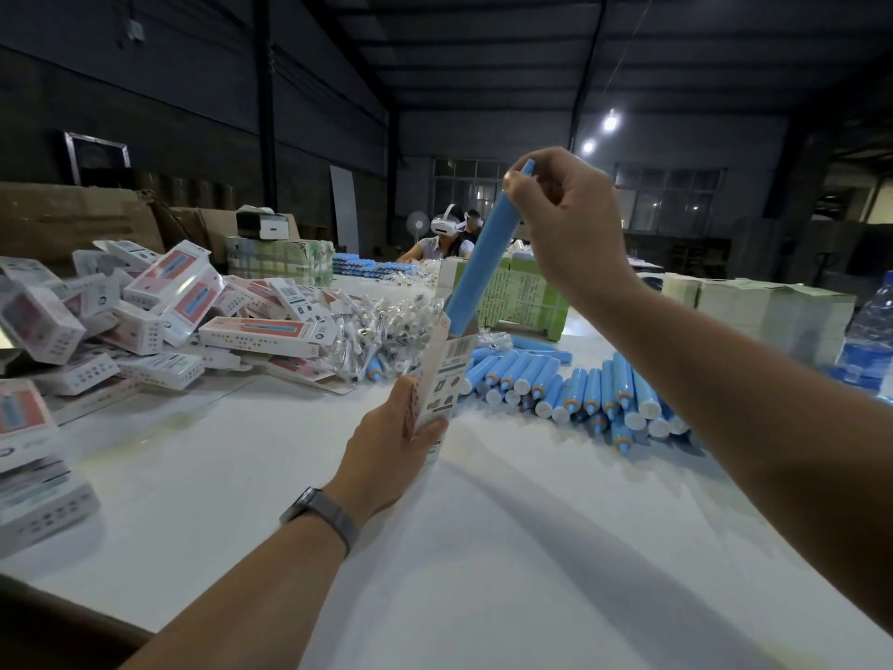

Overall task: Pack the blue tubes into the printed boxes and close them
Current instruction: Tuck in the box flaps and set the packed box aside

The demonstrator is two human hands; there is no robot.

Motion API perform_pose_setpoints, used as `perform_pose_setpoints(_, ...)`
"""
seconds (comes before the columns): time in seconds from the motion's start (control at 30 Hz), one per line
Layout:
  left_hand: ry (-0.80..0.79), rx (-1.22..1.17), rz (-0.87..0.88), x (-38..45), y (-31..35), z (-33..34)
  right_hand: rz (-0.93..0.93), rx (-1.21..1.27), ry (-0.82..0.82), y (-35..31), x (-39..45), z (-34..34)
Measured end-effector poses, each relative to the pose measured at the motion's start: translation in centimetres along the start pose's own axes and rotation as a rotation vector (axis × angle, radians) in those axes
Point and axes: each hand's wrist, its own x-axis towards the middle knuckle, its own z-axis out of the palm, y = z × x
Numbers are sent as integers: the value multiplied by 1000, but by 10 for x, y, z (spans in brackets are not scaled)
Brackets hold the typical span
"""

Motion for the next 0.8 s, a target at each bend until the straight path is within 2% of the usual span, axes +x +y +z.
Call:
perform_pose_setpoints(0.17, 19, -25, -14, -2, 2, -3, 32, -8, -30, -4, -2, 13)
perform_pose_setpoints(0.3, 26, -28, -31, -4, 5, -3, -39, -155, -261, 3, -31, 29)
perform_pose_setpoints(0.37, 26, -55, -58, -4, 9, -3, -106, -221, -310, 11, -51, 38)
perform_pose_setpoints(0.57, 29, -146, -122, -3, 6, -6, -150, -205, -235, 20, -60, 52)
perform_pose_setpoints(0.7, 70, -182, -157, -2, 3, -5, -242, -345, -155, 23, -59, 61)
perform_pose_setpoints(0.8, 110, -181, -176, 0, 2, -3, -326, -428, -209, 29, -67, 68)
